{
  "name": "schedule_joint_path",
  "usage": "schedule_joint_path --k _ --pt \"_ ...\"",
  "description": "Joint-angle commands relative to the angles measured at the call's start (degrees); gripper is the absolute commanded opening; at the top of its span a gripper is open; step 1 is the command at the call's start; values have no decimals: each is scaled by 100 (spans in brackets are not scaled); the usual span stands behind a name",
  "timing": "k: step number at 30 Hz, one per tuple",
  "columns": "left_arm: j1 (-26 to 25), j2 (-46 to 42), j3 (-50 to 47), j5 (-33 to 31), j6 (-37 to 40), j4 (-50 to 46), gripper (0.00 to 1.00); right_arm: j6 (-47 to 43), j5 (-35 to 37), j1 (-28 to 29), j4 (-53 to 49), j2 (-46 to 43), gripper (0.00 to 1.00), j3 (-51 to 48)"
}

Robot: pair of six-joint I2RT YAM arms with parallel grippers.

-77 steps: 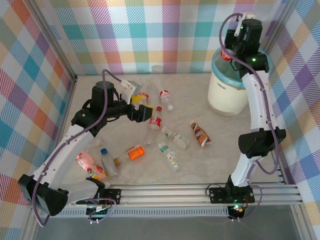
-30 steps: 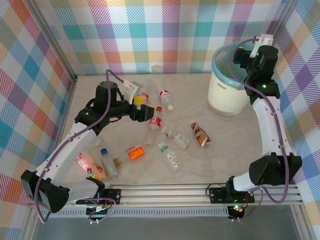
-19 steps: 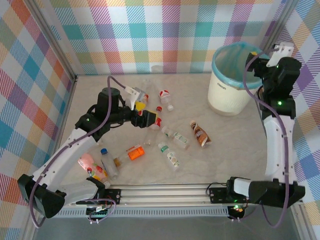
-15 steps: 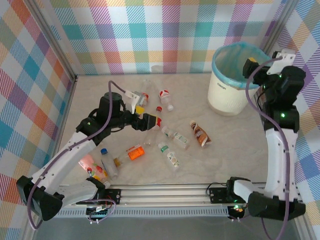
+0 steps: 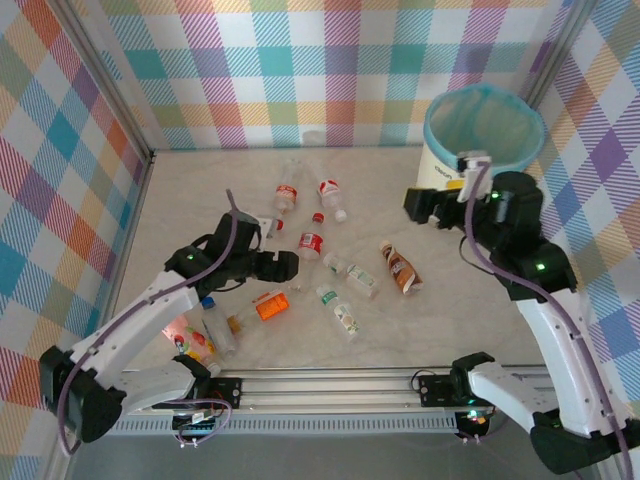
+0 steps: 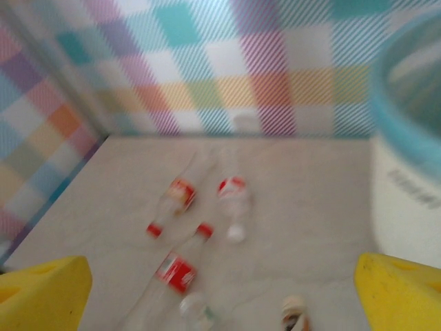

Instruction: Put the plastic bottles in the bin

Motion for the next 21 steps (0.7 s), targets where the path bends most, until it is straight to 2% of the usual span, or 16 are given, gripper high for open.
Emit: schedule_joint_path --k 1,4,10,21 --pt "-50 467 113 -168 -38 -57 88 157 319 631 -303 257 97 -157" --pt "-46 1103 411 -109 107 -21 86 210 550 1091 -207 477 97 -324" --pt "-41 2259 940 -38 253 107 83 488 486 1499 153 870 96 -499" --pt "25 3714 1540 40 430 253 75 577 410 1620 235 1280 95 -448"
